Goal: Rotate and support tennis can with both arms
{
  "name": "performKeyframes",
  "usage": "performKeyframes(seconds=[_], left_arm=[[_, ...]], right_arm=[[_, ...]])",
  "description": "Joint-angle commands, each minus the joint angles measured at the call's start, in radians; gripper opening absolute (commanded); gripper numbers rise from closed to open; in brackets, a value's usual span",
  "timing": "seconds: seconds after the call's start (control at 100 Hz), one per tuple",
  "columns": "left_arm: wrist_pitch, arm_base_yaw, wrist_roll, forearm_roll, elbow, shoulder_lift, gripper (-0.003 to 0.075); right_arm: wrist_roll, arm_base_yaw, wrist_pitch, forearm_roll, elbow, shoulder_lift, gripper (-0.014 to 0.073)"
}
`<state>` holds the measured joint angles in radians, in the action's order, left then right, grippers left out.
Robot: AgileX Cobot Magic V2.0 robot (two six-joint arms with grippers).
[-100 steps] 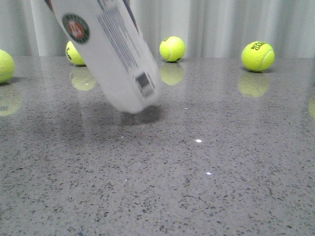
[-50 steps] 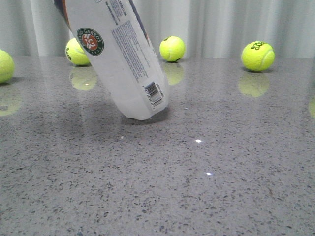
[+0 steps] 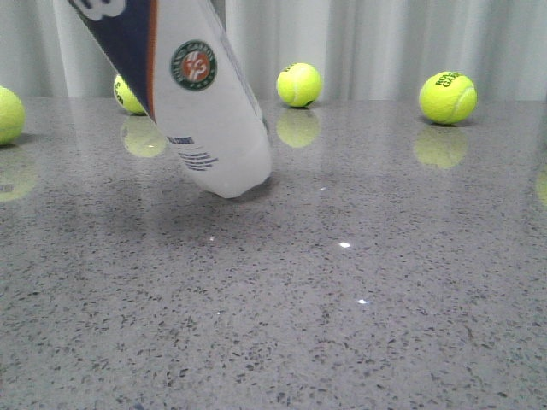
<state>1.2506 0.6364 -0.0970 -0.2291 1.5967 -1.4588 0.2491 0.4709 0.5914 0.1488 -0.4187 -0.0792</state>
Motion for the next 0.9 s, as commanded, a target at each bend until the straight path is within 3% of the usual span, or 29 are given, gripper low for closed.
performKeyframes(seconds=[0.0, 0.43, 0.68, 0.89], left_arm=[[-0.078, 0.008, -0.001, -0.032, 0.027, 0.030, 0.0494], [-0.439, 0.006, 0.003, -0.042, 0.027, -0.014, 0.0494], [-0.561, 0.006, 0.003, 0.036, 0.027, -0.059, 0.0494], [-0.577, 0.005, 0.003, 0.038, 0.027, -0.061, 0.0494]], right_arm=[[-0.002, -0.006, -0.080, 0.017, -0.021, -0.011, -0.0064], [-0.002, -0.006, -0.080, 0.017, -0.021, -0.011, -0.0064], [-0.002, -0.006, -0.080, 0.017, -0.021, -0.011, -0.0064], [-0.002, -0.006, -0.080, 0.017, -0.021, -0.011, -0.0064]])
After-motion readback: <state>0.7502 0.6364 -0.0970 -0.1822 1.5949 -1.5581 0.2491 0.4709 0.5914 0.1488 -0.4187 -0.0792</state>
